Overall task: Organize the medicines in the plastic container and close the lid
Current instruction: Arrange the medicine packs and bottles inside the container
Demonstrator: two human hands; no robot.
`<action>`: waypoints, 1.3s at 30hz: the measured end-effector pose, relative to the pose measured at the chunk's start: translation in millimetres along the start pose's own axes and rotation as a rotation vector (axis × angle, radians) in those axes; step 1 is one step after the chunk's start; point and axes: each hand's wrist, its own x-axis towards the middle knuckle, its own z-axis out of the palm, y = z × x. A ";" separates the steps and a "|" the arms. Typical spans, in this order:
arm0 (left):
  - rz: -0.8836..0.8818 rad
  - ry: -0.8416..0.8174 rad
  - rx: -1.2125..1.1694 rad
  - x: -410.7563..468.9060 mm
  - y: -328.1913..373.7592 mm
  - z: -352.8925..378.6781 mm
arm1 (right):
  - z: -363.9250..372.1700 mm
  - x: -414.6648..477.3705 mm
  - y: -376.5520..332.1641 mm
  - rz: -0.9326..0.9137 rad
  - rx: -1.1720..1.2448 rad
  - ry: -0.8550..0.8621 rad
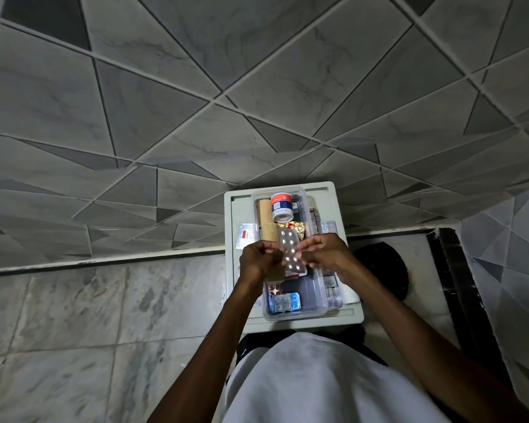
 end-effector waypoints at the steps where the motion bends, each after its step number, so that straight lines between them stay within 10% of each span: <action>1: -0.005 -0.016 0.000 0.9 1.4 0.1 | 0.7 0.4 0.7 0.017 0.042 0.031; 6: 0.268 0.062 0.411 9.2 0.0 -7.3 | 7.0 7.6 -1.5 -0.016 0.029 0.218; 15: 0.413 0.343 0.609 18.6 -25.0 -42.8 | 49.2 15.8 -15.1 -0.334 -0.955 0.435; 31: 0.115 0.442 0.720 70.7 -20.4 -53.4 | 31.3 12.0 -0.5 -0.326 -0.672 0.479; 39: 0.457 -0.050 1.315 90.9 -10.6 -70.7 | 22.8 16.1 7.1 -0.348 -0.637 0.476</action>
